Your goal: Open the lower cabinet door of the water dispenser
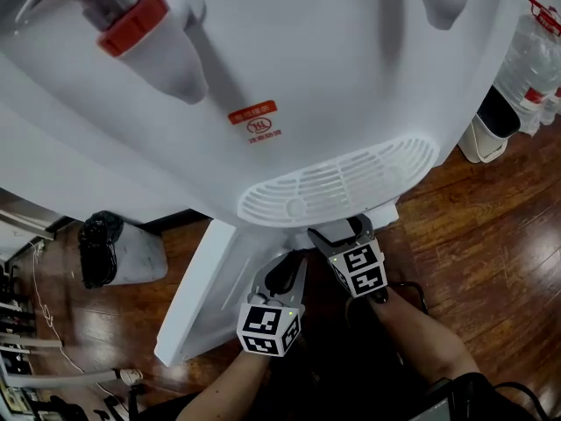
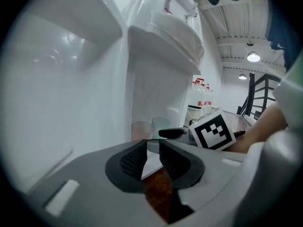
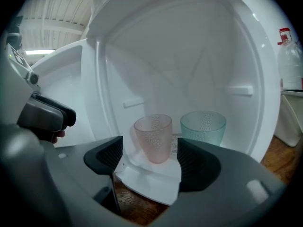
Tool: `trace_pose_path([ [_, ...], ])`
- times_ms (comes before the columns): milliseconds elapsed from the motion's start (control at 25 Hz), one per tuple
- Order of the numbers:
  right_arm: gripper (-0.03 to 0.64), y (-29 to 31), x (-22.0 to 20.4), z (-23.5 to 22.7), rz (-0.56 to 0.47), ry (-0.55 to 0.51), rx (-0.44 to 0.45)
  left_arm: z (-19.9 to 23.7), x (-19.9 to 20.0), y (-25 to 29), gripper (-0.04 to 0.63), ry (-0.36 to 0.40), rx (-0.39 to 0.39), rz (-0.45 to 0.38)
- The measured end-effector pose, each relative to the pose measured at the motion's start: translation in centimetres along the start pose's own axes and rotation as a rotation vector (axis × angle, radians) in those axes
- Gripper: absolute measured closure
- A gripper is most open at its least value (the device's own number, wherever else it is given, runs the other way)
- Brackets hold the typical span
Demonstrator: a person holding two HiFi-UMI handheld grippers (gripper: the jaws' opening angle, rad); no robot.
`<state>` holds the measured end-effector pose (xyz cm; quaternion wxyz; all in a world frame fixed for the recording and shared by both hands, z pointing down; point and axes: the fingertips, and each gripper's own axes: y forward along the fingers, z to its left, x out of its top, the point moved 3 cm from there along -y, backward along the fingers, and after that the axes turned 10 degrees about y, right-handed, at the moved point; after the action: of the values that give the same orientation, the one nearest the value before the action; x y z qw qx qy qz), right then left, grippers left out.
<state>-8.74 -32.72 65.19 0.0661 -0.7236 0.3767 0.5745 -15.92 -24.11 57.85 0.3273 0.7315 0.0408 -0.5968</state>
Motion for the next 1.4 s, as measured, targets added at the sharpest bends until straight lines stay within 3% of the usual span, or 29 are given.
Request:
trace_pose_path([
  [1160, 0.235, 4.6, -0.2, -0.1, -0.075, 0.028, -0.090, 0.3, -0.9, 0.1, 0.535, 0.029, -0.065, 0.044],
  [1400, 0.236, 5.1, 0.0, -0.1, -0.081, 0.032, -0.106, 1.0, -1.3, -0.3, 0.535, 0.014, -0.035, 0.046],
])
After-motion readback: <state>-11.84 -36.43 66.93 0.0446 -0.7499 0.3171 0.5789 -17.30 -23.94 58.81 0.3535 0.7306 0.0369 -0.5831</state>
